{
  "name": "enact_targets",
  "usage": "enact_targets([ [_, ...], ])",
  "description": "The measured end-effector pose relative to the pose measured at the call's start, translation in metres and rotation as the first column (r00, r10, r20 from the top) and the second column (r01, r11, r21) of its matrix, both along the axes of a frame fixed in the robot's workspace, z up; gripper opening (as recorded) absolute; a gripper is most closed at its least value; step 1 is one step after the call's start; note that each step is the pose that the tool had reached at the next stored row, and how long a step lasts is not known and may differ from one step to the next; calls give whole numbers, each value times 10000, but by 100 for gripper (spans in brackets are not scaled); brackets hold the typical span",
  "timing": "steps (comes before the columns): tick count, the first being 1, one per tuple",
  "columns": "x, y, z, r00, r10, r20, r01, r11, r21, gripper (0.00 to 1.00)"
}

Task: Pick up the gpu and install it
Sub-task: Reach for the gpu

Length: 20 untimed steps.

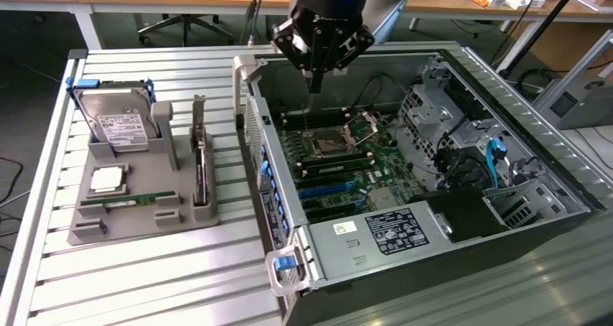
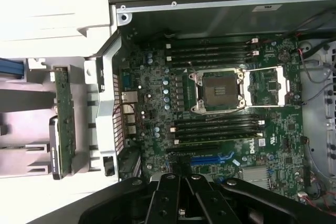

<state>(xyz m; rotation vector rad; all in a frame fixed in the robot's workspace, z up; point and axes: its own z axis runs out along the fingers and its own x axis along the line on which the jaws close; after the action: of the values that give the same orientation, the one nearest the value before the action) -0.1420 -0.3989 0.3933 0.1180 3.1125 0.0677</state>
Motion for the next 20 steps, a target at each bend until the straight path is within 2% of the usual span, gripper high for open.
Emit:
enact_targets([
  [20,-75,0,0,10000,0,0,0,10000,0,11],
])
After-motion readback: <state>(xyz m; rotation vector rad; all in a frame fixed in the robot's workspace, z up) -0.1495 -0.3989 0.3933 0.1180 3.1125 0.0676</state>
